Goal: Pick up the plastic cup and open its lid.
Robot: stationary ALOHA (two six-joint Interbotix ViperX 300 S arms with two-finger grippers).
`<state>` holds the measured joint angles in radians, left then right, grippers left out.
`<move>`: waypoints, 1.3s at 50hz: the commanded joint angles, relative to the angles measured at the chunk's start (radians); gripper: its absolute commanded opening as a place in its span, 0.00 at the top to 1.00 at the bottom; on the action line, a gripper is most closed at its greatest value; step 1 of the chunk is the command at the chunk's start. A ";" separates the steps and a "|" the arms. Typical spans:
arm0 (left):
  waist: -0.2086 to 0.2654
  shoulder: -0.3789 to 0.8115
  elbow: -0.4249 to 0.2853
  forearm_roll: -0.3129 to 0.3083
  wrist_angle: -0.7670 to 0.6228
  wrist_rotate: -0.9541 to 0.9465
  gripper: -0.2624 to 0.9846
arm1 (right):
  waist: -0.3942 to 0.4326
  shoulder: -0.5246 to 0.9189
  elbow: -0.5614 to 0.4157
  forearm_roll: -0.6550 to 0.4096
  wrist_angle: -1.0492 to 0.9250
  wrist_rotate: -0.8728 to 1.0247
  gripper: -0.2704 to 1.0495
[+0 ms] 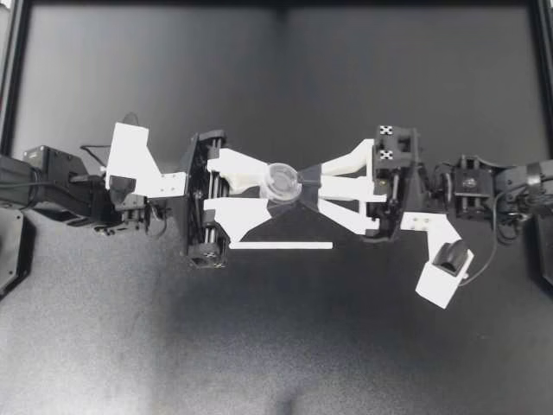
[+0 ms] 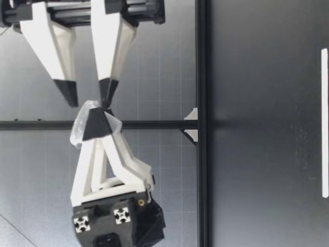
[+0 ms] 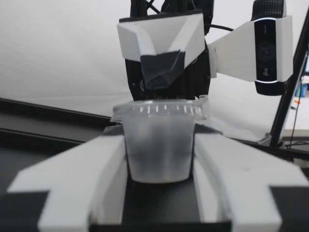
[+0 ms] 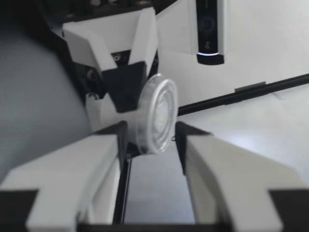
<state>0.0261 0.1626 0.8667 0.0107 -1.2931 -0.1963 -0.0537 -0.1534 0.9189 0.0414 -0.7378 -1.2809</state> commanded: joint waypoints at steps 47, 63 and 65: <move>-0.018 -0.109 0.018 0.055 0.222 0.140 0.65 | 0.071 -0.176 0.123 0.052 -0.061 1.054 0.45; -0.018 -0.121 0.012 0.055 0.272 0.152 0.65 | 0.072 -0.186 0.160 0.044 -0.061 1.241 0.45; -0.018 -0.121 0.012 0.055 0.272 0.152 0.65 | 0.071 -0.186 0.160 0.044 -0.061 1.241 0.45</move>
<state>0.0077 0.0721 0.8974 0.0644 -1.0186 -0.0445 0.0123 -0.3221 1.0876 0.0874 -0.7946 -0.0430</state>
